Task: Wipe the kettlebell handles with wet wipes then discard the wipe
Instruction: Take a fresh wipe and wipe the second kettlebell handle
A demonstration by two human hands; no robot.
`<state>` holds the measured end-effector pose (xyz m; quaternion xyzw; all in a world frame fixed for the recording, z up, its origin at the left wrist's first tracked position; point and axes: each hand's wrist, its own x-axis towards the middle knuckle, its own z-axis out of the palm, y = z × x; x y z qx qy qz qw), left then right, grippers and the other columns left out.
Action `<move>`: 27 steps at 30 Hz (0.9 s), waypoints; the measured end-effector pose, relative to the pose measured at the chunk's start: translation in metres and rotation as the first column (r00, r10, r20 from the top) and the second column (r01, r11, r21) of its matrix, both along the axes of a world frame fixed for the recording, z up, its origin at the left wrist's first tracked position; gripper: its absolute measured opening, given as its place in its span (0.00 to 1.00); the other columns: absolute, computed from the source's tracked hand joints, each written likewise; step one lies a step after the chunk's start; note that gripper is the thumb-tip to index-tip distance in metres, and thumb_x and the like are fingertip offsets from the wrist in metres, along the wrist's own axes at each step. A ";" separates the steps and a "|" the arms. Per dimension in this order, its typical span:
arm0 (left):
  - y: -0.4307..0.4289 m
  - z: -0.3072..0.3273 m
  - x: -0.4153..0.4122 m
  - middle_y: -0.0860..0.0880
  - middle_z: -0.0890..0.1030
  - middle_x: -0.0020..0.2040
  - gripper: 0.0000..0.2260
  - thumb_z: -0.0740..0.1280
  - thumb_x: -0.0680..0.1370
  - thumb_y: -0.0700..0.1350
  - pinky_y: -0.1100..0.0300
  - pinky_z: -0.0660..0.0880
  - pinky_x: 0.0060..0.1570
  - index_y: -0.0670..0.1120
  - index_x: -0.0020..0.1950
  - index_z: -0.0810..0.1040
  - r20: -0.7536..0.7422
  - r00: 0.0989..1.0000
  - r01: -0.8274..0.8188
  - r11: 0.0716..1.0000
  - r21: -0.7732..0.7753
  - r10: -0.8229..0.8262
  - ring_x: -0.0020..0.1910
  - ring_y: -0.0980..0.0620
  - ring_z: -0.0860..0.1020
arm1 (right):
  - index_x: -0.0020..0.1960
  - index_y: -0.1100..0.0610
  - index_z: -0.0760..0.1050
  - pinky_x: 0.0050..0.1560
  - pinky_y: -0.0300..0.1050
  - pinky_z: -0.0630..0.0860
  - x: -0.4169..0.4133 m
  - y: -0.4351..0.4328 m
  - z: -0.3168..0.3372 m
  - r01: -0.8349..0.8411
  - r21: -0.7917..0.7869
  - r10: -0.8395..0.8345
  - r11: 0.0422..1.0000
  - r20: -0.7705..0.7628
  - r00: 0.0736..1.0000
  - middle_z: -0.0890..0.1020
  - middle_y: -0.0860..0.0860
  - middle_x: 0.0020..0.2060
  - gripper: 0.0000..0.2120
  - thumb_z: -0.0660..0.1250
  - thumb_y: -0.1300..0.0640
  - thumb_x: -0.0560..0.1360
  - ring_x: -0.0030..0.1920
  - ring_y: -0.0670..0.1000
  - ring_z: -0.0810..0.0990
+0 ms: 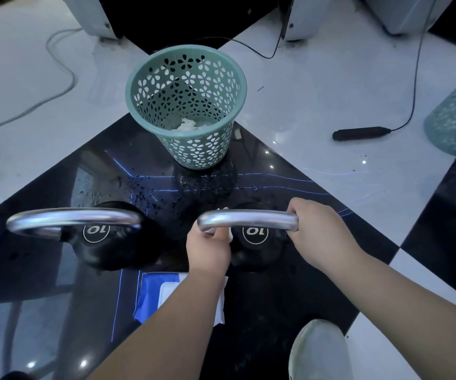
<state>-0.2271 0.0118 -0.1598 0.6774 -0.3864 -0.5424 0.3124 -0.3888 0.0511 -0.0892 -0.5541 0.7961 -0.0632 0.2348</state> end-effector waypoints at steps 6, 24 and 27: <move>0.002 0.006 0.006 0.54 0.77 0.29 0.03 0.66 0.77 0.39 0.74 0.69 0.28 0.46 0.46 0.78 -0.016 1.000 0.014 0.997 -0.073 -0.015 0.25 0.65 0.72 | 0.41 0.55 0.69 0.29 0.40 0.62 0.000 0.000 -0.001 0.009 -0.001 -0.009 1.000 -0.006 1.000 0.72 0.47 0.32 0.05 0.64 0.60 0.74 0.35 0.52 0.71; -0.018 0.046 0.024 0.50 0.79 0.52 0.11 0.66 0.77 0.40 0.57 0.71 0.54 0.49 0.59 0.74 0.762 0.510 0.741 0.654 -0.154 -0.399 0.54 0.47 0.75 | 0.45 0.55 0.72 0.34 0.46 0.67 0.001 0.000 0.002 0.020 0.013 -0.020 1.000 -0.016 1.000 0.74 0.49 0.34 0.01 0.63 0.60 0.75 0.36 0.53 0.73; -0.016 0.048 0.018 0.50 0.80 0.43 0.15 0.72 0.69 0.33 0.55 0.74 0.60 0.46 0.52 0.77 0.862 0.379 0.816 0.560 -0.141 -0.336 0.45 0.47 0.78 | 0.45 0.55 0.72 0.35 0.47 0.69 0.001 0.000 0.002 0.017 0.020 -0.017 1.000 -0.017 1.000 0.75 0.49 0.35 0.01 0.63 0.60 0.75 0.37 0.53 0.74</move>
